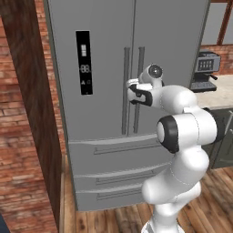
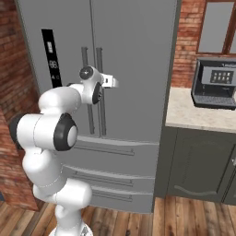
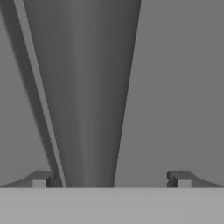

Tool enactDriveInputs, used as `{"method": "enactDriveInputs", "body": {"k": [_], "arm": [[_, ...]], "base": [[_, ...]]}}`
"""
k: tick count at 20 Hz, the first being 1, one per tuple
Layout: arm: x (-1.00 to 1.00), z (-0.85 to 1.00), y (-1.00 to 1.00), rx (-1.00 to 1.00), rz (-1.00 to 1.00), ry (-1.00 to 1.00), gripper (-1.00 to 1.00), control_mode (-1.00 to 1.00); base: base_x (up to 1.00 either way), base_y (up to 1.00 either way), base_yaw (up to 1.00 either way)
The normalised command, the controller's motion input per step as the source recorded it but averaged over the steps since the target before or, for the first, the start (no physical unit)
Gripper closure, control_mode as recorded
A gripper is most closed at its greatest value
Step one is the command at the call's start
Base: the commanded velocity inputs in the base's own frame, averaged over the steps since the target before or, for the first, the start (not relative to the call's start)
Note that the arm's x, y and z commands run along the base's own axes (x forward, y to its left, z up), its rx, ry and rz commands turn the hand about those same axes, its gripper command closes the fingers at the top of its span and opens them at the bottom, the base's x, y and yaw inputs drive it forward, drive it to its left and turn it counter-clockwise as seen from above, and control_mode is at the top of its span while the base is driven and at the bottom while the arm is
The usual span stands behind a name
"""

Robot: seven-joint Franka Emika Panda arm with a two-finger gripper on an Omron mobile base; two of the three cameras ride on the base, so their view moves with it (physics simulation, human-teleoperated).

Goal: There is a bowl on the dining counter. Grab a lemon wedge from the fridge and place it in the bowl. Then get the liquor bottle and glass cup from the cabinet and place them next to the bowl.

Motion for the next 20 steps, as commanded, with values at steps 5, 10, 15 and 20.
{"method": "enactDriveInputs", "body": {"k": [5,10,15,20], "arm": [[0.59,-0.18,0.0,0.0,0.0,0.0,1.0,-1.0],[0.28,-0.08,-0.07,0.0,-0.02,0.0,1.0,-1.0],[-0.22,0.0,-0.64,0.0,-0.08,0.0,1.0,-1.0],[-0.65,0.03,-0.92,0.03,-0.12,0.0,1.0,-1.0]], "base": [[0.0,0.0,0.0],[0.0,0.0,0.0],[0.0,0.0,0.0],[0.0,0.0,0.0]]}}
